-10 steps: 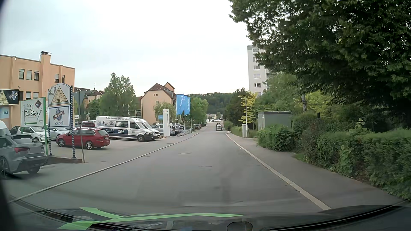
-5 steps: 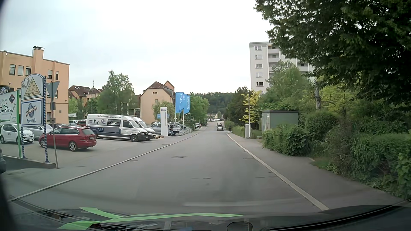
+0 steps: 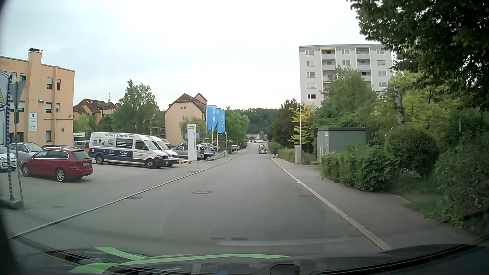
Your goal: Follow the waypoints while adhering to traffic rules and regulations
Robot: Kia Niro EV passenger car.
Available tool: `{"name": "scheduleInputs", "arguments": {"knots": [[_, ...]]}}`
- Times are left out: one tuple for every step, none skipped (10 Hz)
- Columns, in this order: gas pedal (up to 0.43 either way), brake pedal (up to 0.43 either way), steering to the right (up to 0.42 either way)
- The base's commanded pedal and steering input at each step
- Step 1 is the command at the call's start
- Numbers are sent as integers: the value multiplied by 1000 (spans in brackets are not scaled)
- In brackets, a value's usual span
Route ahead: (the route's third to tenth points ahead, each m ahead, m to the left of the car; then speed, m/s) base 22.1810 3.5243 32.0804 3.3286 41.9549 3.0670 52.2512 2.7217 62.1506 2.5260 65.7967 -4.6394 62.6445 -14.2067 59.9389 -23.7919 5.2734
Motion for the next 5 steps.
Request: {"name": "scheduleInputs", "arguments": {"knots": [[8,0,-8],[8,0,-8],[8,0,-8],[8,0,-8],[8,0,-8]]}}
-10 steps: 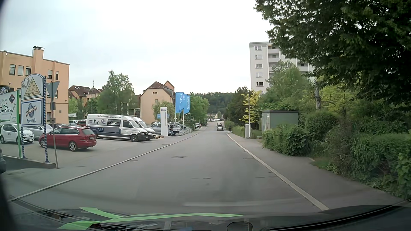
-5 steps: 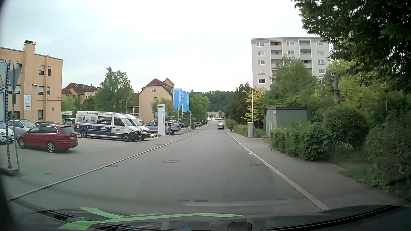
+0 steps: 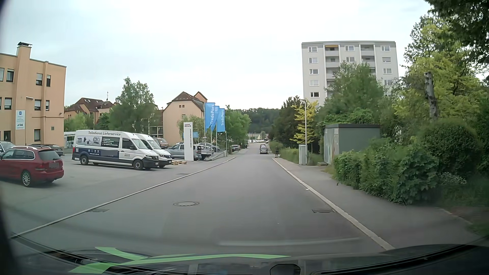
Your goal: Follow the waypoints while adhering to traffic rules and regulations
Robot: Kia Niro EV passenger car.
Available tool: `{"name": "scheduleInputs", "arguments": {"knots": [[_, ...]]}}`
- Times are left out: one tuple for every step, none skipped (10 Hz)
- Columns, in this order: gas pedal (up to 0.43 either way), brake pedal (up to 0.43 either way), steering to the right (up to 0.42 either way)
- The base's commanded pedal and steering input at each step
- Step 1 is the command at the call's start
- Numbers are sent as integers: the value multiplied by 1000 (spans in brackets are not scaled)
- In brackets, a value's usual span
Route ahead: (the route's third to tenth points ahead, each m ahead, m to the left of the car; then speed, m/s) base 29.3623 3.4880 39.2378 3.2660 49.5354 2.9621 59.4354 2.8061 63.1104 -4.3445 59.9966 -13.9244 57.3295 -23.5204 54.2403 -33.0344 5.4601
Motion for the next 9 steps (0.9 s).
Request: {"name": "scheduleInputs", "arguments": {"knots": [[8,0,-8],[8,0,-8],[8,0,-8],[8,0,-8],[8,0,-8],[8,0,-8],[8,0,-8],[8,0,-8],[8,0,-8]]}}
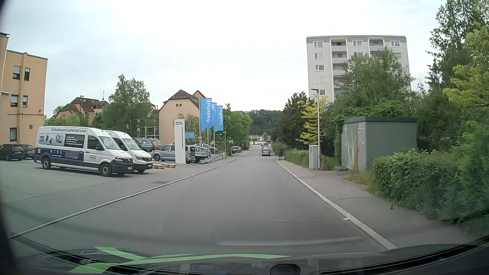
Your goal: Follow the waypoints while adhering to traffic rules and regulations
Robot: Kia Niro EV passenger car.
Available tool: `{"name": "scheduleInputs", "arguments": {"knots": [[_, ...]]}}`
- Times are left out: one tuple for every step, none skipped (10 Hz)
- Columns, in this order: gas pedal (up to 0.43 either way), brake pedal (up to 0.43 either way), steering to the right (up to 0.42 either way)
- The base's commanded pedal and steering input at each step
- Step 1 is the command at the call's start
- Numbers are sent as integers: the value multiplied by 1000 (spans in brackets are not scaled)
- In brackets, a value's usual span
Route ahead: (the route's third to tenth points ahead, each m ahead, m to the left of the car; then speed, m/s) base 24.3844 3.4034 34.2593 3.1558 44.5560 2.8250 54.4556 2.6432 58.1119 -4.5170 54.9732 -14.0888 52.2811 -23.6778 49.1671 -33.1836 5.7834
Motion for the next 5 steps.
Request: {"name": "scheduleInputs", "arguments": {"knots": [[8,0,-8],[8,0,-8],[8,0,-8],[8,0,-8],[8,0,-8]]}}
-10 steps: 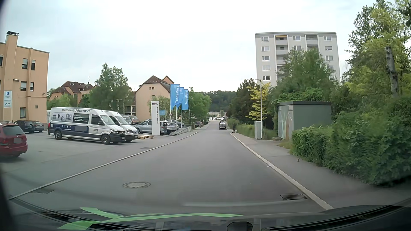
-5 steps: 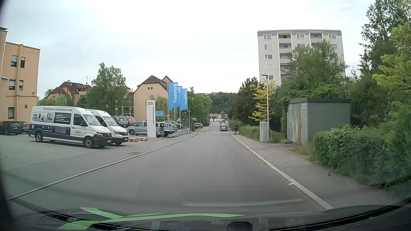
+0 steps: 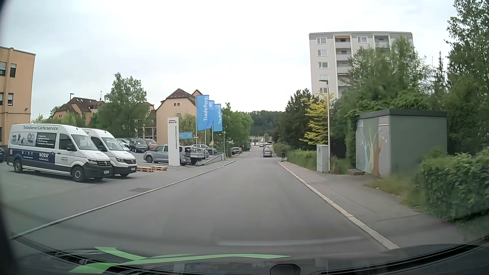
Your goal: Follow the waypoints while adhering to traffic rules and regulations
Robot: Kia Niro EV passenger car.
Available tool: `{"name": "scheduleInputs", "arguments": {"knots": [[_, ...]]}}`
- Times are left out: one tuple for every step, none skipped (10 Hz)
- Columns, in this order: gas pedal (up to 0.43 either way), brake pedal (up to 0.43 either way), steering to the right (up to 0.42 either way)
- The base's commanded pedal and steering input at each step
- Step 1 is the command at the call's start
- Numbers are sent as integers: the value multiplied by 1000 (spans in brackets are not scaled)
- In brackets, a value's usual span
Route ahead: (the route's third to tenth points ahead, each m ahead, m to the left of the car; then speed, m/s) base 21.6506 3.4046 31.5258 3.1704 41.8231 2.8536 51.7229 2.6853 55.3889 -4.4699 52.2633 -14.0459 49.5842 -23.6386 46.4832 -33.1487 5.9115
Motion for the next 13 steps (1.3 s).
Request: {"name": "scheduleInputs", "arguments": {"knots": [[8,0,-8],[8,0,-8],[8,0,-8],[8,0,-8],[8,0,-8],[8,0,-8],[8,0,-8],[8,0,-8],[8,0,-8],[8,0,-8],[8,0,-8],[8,0,-8],[8,0,-8]]}}
